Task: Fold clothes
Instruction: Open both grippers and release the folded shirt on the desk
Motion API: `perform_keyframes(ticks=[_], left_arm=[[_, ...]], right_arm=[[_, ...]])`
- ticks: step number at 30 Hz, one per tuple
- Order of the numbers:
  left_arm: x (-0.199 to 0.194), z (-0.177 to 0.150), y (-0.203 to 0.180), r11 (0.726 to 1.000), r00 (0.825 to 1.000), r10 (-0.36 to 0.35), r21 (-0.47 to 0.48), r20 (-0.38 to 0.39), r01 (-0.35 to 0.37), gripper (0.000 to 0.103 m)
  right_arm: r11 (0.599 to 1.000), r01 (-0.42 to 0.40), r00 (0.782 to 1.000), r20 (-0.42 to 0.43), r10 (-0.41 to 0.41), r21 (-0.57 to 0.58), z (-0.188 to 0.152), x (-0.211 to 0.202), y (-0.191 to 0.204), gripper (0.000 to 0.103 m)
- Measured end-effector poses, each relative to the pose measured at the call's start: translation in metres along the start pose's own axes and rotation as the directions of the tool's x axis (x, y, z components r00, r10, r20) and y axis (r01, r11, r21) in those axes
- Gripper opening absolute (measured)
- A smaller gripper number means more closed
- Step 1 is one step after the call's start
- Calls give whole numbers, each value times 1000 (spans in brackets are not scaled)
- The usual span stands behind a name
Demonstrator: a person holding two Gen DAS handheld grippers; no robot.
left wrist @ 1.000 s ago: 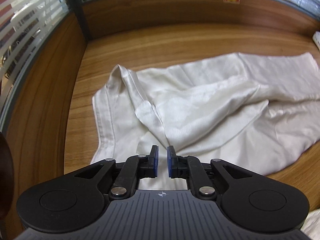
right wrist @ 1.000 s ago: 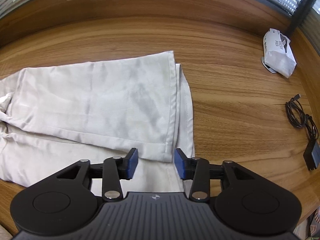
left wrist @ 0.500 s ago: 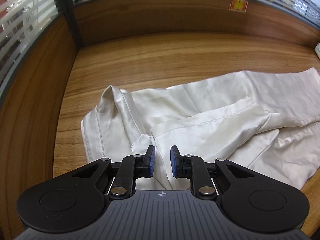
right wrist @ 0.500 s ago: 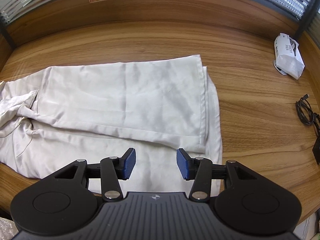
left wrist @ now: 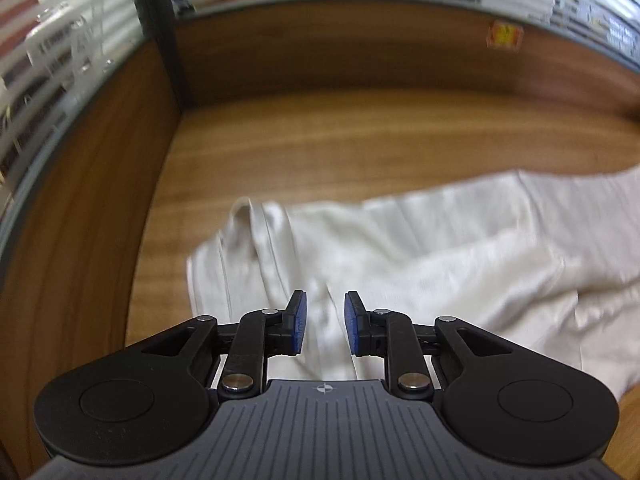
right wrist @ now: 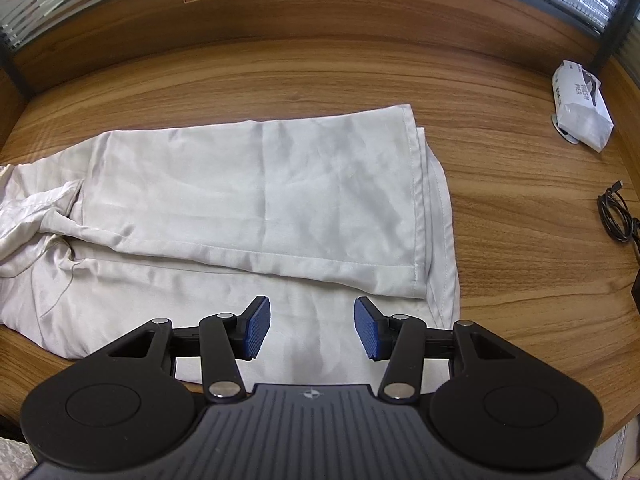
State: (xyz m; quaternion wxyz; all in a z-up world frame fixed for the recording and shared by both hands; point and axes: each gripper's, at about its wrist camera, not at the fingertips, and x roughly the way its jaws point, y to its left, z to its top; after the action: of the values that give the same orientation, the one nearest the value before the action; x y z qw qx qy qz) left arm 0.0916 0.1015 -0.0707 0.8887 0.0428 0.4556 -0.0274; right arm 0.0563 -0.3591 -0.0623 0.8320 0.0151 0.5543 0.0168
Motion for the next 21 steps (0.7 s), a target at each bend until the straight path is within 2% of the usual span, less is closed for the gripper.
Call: perform_keyframes(ticks=[6,15,18,21], left_arm=[[22,19,14,999,1000,17,-42,-3,-17,25],[59,24,37,993,990,90,-62,-105,-97,27],[56,23,37,993,991,90,-68,-101,-97,27],[40,23,28,995,994,90,-48,-59,-93,29]], right_arm=[[1000,-4,1000,-4,4,0,3,1,4,54],[1000,-3,1000,-12,4,19,0,4,7,56],[1000,-2,1000,-15,3,18,0,5,7,56],[1000,-2,1000,-13,2,18,1,3,4,56]])
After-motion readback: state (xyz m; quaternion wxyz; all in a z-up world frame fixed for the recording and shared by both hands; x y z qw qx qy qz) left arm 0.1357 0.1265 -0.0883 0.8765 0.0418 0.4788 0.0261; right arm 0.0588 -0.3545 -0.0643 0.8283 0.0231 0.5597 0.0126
